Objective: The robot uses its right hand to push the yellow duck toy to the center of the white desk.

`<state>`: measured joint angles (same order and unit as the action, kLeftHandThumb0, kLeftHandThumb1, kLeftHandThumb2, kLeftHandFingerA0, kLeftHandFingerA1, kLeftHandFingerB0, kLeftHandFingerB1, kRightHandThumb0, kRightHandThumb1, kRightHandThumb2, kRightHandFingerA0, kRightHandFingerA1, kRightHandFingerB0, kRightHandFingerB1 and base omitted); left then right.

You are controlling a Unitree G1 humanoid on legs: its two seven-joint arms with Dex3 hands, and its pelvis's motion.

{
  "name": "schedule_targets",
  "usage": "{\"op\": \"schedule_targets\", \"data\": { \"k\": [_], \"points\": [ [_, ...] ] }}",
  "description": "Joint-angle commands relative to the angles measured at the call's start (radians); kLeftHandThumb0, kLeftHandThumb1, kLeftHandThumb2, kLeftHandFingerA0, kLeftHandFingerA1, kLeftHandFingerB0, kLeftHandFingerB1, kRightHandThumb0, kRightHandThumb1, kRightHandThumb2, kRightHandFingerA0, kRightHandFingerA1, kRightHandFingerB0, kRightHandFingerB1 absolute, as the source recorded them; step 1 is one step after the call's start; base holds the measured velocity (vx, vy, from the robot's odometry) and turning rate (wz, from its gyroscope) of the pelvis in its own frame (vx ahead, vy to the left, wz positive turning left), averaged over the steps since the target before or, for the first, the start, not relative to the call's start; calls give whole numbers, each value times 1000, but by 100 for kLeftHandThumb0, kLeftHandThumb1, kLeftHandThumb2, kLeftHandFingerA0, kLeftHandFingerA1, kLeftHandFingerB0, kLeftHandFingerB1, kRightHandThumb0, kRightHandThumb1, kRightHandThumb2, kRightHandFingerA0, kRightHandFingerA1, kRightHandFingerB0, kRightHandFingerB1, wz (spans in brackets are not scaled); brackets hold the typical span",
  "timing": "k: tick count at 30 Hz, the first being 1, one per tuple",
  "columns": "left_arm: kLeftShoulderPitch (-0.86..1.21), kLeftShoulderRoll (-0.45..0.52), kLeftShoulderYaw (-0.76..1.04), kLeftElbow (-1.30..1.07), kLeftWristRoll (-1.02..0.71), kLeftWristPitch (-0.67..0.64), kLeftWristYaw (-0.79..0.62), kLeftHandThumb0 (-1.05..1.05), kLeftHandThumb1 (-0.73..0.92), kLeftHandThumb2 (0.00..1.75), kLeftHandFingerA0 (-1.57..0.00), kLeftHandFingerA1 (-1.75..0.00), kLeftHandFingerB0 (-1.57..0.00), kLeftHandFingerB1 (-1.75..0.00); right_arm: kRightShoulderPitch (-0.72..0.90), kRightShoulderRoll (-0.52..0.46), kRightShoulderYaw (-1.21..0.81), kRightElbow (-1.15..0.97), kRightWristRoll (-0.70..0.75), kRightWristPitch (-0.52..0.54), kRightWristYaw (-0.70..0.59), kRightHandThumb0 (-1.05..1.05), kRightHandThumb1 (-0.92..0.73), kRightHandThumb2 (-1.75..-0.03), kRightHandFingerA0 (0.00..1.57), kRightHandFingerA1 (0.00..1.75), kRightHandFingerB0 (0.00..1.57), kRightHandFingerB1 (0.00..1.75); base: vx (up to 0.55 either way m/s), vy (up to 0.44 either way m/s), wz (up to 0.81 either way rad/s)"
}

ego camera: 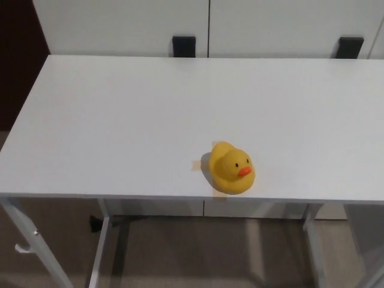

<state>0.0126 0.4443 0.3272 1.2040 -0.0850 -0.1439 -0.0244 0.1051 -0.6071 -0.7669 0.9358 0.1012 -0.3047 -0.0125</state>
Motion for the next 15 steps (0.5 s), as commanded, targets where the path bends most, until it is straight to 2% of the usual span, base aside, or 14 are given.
{"op": "schedule_targets", "data": {
  "k": [1, 3, 4, 7, 8, 12, 13, 15],
  "points": [
    [0, 22, 1, 22, 5, -60, 14, -9, 56, 87, -91, -89, -91, -96, 66, 112, 74, 14, -42, -164, -101, 12, -50, -92, 81, 59, 49, 46, 0, 0, 0],
    [0, 21, -3, 21, 10, -61, 17, -9, 56, 87, -91, -89, -91, -96, 73, 119, 79, 12, -38, -164, -91, 12, -50, -92, 81, 59, 49, 46, 0, 0, 0],
    [4, 21, -6, 21, 13, -66, 21, -10, 58, 85, -93, -91, -89, -97, 88, 140, 102, 3, -39, -170, -84, 10, -47, -93, 92, 58, 57, 51, 0, 0, 0],
    [6, 25, 2, 23, 5, -59, 21, -9, 60, 84, -95, -94, -89, -97, 103, 181, 149, -5, -53, -183, -78, 12, -44, -95, 99, 59, 60, 52, 0, 0, 0],
    [7, 26, 2, 22, 4, -55, 24, -12, 62, 79, -95, -94, -89, -98, 105, 190, 170, 7, -58, -186, -68, 9, -47, -94, 105, 58, 61, 51, 0, 0, 0],
    [3, 29, -2, 26, 9, -56, 25, -10, 61, 84, -93, -89, -89, -95, 122, 192, 219, 29, -68, -201, -35, 8, -49, -96, 100, 61, 56, 52, 0, 0, 0],
    [1, 30, -4, 27, 12, -61, 22, -11, 59, 84, -95, -91, -90, -97, 134, 191, 246, 32, -71, -201, -16, 3, -53, -90, 100, 59, 58, 49, 0, 0, 0],
    [0, 31, -6, 27, 12, -62, 21, -11, 59, 84, -95, -91, -90, -97, 137, 191, 258, 34, -70, -197, -8, 3, -53, -90, 100, 59, 58, 49, 0, 0, 0]
  ]
}}
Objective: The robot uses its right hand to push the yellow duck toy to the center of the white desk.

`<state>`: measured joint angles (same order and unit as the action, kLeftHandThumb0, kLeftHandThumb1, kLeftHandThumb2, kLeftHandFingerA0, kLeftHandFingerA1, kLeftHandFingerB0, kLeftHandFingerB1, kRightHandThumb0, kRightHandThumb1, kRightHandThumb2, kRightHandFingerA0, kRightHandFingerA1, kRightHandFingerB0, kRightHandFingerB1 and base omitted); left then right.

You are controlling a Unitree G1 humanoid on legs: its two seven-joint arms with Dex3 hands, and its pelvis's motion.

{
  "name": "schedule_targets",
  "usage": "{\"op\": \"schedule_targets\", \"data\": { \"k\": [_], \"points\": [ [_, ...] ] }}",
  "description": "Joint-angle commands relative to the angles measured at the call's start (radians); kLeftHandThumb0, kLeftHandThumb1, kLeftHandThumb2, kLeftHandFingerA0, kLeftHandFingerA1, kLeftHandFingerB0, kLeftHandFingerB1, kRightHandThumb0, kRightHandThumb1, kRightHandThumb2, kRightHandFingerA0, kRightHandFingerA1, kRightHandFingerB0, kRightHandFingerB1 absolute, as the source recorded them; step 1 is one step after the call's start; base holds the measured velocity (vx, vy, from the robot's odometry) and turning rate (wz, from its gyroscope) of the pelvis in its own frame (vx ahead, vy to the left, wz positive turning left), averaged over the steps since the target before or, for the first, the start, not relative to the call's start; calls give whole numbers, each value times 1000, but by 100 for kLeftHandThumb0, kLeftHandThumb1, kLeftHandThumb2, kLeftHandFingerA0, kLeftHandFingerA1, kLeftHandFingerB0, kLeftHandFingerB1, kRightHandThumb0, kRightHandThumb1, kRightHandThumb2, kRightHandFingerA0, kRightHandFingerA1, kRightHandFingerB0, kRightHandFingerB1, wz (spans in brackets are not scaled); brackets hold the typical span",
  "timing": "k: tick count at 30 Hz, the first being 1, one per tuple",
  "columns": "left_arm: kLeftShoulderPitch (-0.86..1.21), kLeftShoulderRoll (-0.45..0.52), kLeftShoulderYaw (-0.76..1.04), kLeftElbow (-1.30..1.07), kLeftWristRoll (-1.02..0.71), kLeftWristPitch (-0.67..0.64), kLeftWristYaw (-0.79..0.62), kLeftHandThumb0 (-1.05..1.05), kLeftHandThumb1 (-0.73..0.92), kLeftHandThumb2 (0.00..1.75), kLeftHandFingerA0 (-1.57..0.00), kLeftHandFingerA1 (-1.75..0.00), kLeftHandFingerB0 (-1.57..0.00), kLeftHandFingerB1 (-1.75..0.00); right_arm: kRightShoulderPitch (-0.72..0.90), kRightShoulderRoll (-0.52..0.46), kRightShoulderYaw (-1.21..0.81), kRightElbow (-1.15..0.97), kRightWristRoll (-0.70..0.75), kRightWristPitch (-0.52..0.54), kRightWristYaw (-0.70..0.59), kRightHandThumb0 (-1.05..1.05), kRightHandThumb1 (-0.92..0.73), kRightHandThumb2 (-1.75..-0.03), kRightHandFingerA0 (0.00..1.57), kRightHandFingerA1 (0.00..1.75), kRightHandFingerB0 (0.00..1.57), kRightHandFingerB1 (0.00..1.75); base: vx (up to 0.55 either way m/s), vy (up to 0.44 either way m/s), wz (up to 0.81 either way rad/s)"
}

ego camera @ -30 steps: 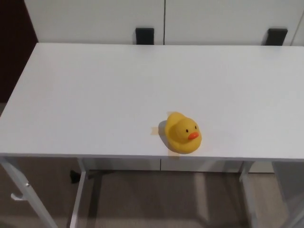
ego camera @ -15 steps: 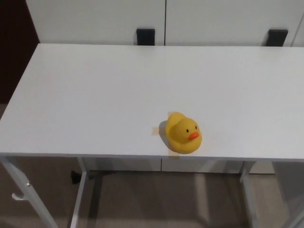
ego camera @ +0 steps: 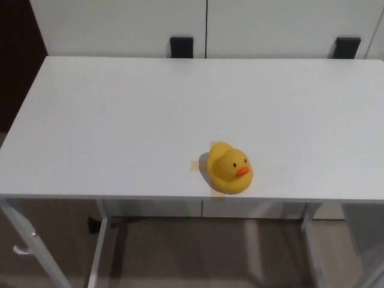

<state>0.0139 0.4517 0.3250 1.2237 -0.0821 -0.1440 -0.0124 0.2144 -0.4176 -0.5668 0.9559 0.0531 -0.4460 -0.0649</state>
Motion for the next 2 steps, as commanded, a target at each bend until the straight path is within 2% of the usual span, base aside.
{"op": "schedule_targets", "data": {
  "k": [1, 2],
  "points": [
    [-1, 24, -4, 7, 10, -64, 9, -11, 59, 84, -95, -91, -90, -97, 31, 1, 67, 15, -20, -53, 49, 3, -53, -90, 100, 59, 58, 49, 0, 0, 0],
    [1, 25, -6, 5, 11, -67, 8, -12, 59, 85, -94, -91, -92, -98, 30, -5, 81, 42, -25, -69, 56, 11, -41, -107, 102, 57, 60, 50, 0, 0, 0]
  ]
}}
